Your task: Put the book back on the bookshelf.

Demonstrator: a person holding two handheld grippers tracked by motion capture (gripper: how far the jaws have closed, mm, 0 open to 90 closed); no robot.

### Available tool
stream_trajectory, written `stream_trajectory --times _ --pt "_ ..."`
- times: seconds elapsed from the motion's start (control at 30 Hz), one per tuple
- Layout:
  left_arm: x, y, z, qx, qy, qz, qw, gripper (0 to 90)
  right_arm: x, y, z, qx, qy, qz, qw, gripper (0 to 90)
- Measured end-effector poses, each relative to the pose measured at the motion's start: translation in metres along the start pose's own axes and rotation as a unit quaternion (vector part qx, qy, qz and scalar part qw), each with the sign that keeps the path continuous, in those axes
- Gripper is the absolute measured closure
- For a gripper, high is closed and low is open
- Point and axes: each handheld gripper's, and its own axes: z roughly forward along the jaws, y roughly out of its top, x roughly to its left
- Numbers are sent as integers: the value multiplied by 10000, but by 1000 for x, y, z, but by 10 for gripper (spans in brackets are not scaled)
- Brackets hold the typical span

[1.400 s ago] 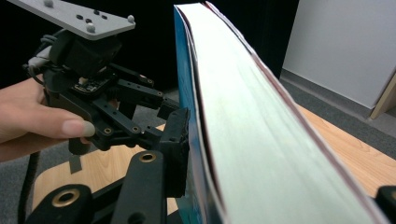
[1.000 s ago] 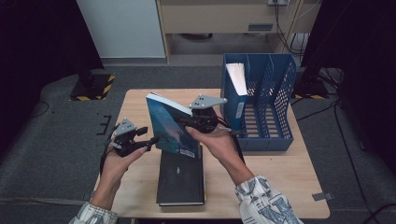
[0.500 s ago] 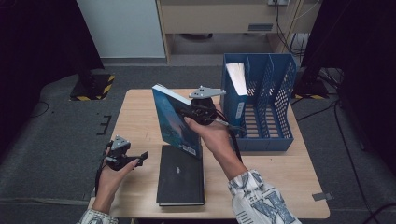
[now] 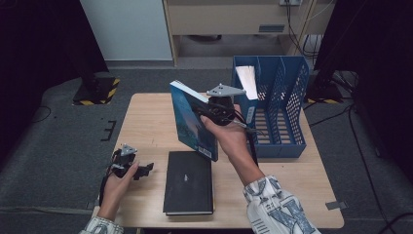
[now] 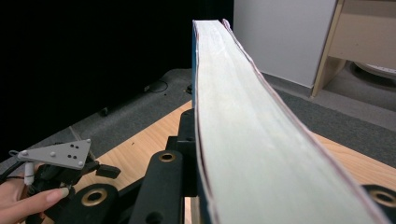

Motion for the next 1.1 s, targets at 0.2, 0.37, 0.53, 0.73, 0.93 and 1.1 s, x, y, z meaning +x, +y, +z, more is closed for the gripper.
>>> stream_trajectory --times 0.2,0.37,0.53,0.73,0.93,1.1 --pt "-1 -2 2 119 -3 61 9999 68 -2 -2 -14 -32 -69 -59 10000 739" --pt "-3 -3 6 223 5 124 9997 61 -3 -3 -28 -80 -84 -51 9999 739" --pt "-4 -5 8 292 2 148 9995 48 -3 -7 -41 -127 -108 -62 9998 739" --pt "-6 -7 9 265 53 192 9994 38 -5 -11 -54 -167 -127 -29 9998 739" --pt "-6 -10 11 124 90 169 9997 16 -8 -16 -64 -202 -148 -26 9997 739" --pt "-7 -12 11 44 101 157 9998 5 -11 -17 -69 -222 -139 -1 9997 739"
